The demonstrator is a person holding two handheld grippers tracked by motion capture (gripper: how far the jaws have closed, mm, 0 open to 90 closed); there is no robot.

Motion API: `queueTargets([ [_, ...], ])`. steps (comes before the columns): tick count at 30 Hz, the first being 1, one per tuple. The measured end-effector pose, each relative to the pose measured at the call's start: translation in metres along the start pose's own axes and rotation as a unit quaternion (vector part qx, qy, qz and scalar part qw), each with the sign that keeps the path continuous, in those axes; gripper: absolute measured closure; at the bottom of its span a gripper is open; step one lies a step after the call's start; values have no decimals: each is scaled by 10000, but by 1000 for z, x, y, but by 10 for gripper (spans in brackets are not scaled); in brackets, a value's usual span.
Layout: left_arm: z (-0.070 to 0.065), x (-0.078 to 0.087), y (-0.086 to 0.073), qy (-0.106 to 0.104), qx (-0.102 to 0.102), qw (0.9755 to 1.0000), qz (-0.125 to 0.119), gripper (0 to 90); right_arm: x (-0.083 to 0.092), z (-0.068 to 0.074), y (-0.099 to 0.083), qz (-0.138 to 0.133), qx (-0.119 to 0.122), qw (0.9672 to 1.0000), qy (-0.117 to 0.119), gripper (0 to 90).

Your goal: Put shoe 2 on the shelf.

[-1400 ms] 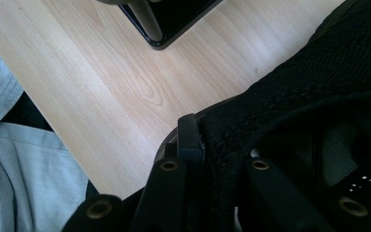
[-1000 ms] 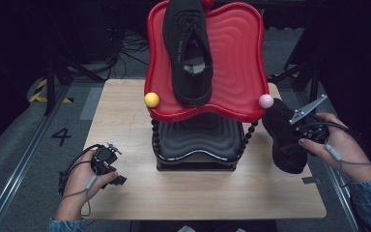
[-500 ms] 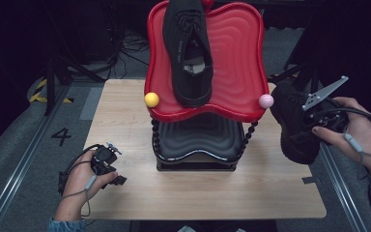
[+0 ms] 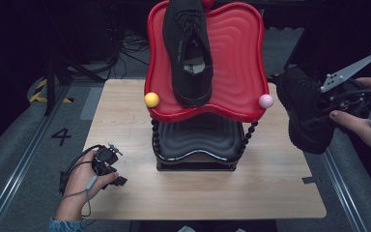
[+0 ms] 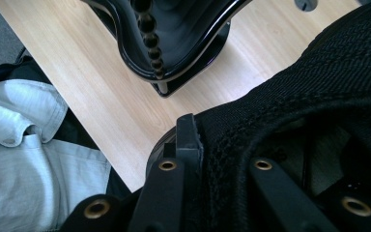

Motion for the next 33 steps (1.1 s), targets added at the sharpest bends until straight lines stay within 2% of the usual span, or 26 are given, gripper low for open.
queueTargets([
  [9, 0, 0, -1, 13, -1, 10000, 6, 412, 21, 0, 11, -30, 42, 9999, -108, 829],
  [19, 0, 0, -1, 8, -10, 10000, 10, 411, 46, 4, 30, -182, 96, 9995, -254, 830],
  [20, -1, -1, -1, -64, -5, 10000, 29, 411, 48, 5, 32, -196, 99, 9995, -239, 829],
  [21, -1, -1, -1, -98, 21, 9999, 51, 410, 50, 5, 33, -205, 117, 9994, -271, 829],
  [25, 0, 0, -1, 13, 11, 10000, 70, 410, 55, 7, 39, -222, 135, 9992, -293, 829],
  [28, -1, 0, 1, -44, -21, 10000, 21, 409, 63, 10, 47, -242, 153, 9990, -342, 829],
  [31, 0, 0, 3, -3, -81, 10000, 30, 406, 67, 14, 53, -287, 191, 9987, -383, 831],
  [33, -1, -1, 3, -47, -41, 10000, 55, 406, 68, 14, 55, -309, 239, 9983, -421, 831],
])
Point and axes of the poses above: each handheld gripper's, and its own axes: x roughly backward along the jaws, y roughly out of its top, z roughly to its left, the point moved 6 cm from there along -x, roughly forward along the jaws, and after that the axes turned 4 degrees about -z, right-handed, at the moved point
